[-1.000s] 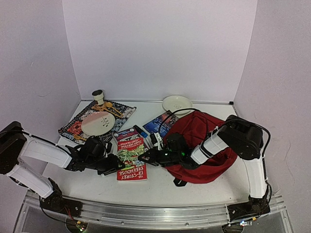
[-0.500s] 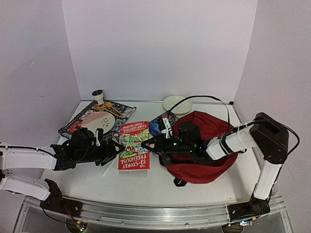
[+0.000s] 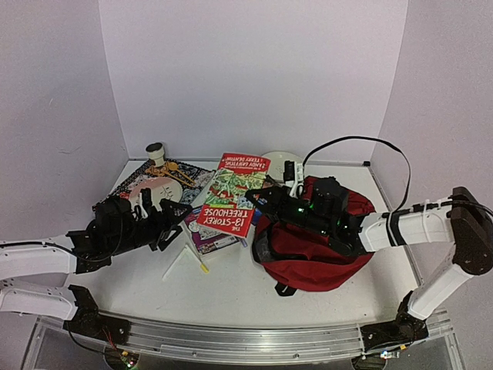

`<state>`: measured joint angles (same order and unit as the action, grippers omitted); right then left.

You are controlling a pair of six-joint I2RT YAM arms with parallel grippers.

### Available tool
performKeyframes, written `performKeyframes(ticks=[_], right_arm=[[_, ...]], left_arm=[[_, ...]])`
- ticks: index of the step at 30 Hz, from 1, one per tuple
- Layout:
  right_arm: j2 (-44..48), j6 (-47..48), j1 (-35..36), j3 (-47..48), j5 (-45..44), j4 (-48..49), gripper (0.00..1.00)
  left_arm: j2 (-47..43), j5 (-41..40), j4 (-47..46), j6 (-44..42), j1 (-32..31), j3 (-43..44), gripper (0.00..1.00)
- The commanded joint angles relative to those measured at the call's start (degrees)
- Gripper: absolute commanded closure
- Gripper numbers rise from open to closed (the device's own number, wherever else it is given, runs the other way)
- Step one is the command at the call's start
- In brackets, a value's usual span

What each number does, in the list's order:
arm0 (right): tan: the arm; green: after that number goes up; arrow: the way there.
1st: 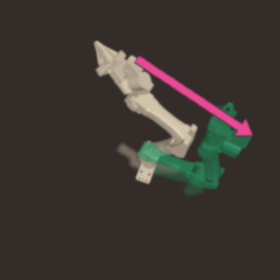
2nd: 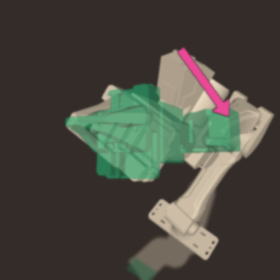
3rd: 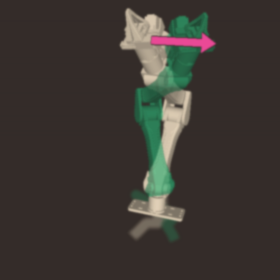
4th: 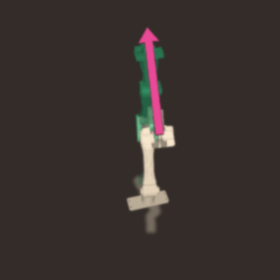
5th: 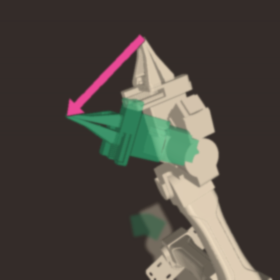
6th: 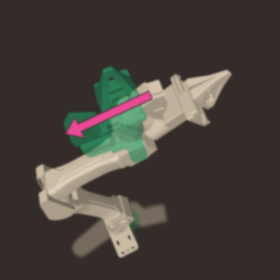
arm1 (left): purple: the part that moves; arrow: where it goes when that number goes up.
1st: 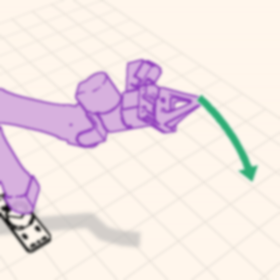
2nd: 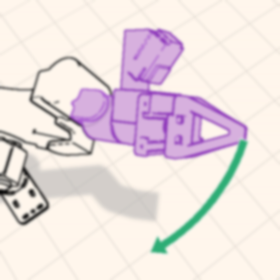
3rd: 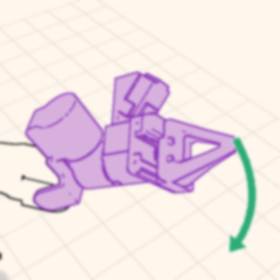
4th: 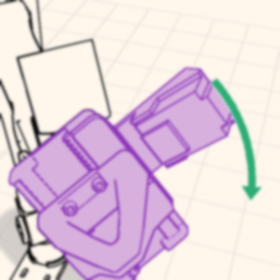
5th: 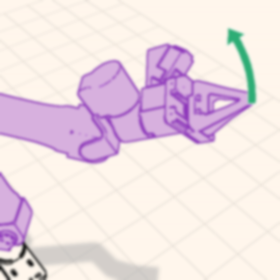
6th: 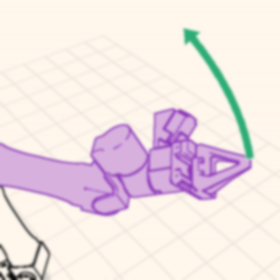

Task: Pack the student bag
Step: Pick up the book from the center of the board, then pass from the right arm to the left

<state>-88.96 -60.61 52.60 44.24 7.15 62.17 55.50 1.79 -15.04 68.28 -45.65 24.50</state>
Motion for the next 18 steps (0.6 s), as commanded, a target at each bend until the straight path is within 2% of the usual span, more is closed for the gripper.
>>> performKeyframes(ticks=[1, 5, 7, 11, 18], right_arm=[[5.25, -2.19, -0.12, 0.6, -7.1, 5.5, 1.0], [6.1, -3.93, -0.05, 0.42, -9.96, 5.79, 1.0], [6.49, -4.42, -0.08, 0.24, -10.83, 6.66, 1.0], [7.12, -5.31, 0.04, 0.47, -11.88, 7.48, 1.0], [7.14, -8.33, 0.04, -0.49, -11.9, 11.33, 1.0]], left_arm=[[1.16, -3.56, -12.83, 4.0, -3.41, -0.77, 0.06], [2.89, -11.38, -17.21, 3.64, -9.69, -0.26, 0.03], [4.03, -12.88, -19.65, 4.73, -10.81, -0.39, 0.02], [7.45, -13.65, -25.43, 7.97, -11.1, -1.02, 0.01], [14.29, -11.54, -30.6, 6.81, -11.72, 3.68, 0.0]])
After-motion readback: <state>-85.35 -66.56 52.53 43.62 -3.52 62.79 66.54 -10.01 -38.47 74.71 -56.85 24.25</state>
